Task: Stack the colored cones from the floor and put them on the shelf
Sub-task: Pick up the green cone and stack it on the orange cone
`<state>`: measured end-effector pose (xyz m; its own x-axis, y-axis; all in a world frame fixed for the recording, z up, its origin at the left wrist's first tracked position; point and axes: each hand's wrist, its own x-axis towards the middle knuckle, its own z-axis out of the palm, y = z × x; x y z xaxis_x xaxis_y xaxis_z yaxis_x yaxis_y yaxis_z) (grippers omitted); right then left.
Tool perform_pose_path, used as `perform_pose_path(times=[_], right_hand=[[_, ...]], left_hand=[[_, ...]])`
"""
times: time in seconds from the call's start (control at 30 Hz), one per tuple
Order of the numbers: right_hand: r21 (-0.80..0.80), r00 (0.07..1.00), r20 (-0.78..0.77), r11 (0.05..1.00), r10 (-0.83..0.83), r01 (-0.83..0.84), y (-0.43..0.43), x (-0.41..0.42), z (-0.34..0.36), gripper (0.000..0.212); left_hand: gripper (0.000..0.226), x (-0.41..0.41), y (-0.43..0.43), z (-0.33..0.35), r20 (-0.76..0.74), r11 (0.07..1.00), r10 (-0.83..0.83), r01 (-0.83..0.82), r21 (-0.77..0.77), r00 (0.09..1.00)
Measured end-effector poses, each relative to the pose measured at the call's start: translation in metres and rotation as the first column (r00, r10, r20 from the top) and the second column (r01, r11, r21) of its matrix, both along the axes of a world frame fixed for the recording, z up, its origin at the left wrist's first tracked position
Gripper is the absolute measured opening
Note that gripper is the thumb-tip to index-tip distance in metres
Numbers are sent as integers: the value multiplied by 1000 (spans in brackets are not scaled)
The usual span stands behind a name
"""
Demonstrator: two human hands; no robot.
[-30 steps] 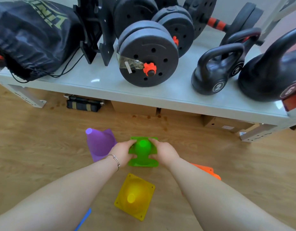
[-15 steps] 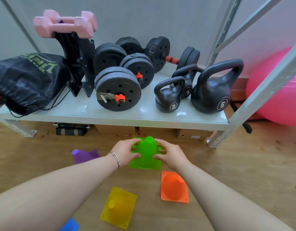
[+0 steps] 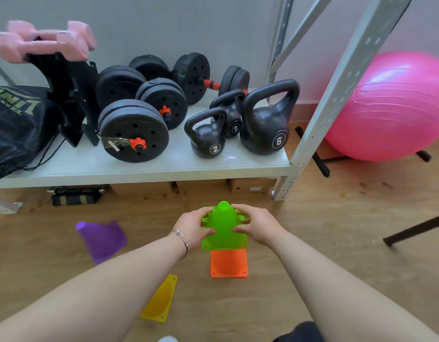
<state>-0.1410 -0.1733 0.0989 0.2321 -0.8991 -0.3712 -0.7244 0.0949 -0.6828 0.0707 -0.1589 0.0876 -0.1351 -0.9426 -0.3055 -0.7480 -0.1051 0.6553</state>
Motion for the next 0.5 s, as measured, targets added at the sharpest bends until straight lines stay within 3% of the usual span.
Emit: perform_pose_path(times=[0.5], right_hand=[[155, 995, -97, 987, -29, 44, 29, -3, -106, 74]], left_hand=[[66, -20, 24, -109, 53, 986, 11, -19, 165, 999]])
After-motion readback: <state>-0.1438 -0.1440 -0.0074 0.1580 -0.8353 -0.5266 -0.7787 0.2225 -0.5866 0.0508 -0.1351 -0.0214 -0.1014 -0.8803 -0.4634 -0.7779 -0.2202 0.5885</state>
